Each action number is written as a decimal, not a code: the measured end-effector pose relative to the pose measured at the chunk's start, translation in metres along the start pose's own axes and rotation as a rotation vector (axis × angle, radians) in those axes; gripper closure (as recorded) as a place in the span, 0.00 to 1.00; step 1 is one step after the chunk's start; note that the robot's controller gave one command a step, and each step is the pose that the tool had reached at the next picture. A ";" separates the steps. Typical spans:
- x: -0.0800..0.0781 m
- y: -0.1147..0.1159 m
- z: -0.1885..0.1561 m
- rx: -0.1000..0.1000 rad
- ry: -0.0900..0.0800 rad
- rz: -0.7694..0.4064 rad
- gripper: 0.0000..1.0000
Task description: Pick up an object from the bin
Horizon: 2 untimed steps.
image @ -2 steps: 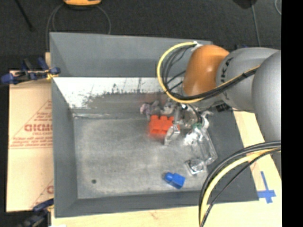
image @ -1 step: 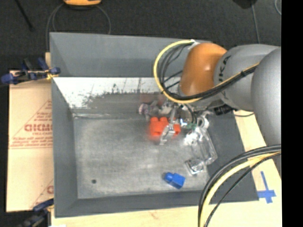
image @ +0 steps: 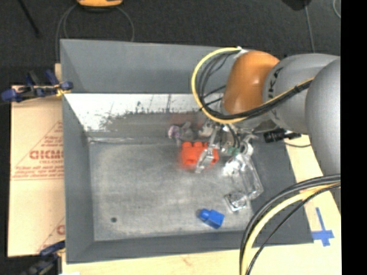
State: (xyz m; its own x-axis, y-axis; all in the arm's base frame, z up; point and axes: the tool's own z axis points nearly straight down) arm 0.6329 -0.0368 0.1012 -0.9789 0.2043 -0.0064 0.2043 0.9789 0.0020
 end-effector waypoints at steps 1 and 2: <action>0.001 0.007 0.015 0.003 -0.003 0.001 0.00; -0.002 0.007 0.024 -0.001 0.004 0.085 0.00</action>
Offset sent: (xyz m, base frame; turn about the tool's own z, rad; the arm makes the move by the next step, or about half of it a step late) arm -0.0020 0.0131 -0.0312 -0.0003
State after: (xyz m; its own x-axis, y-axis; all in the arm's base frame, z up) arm 0.6361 -0.0308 0.0771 -0.9581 0.2864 -0.0018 0.2864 0.9581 0.0038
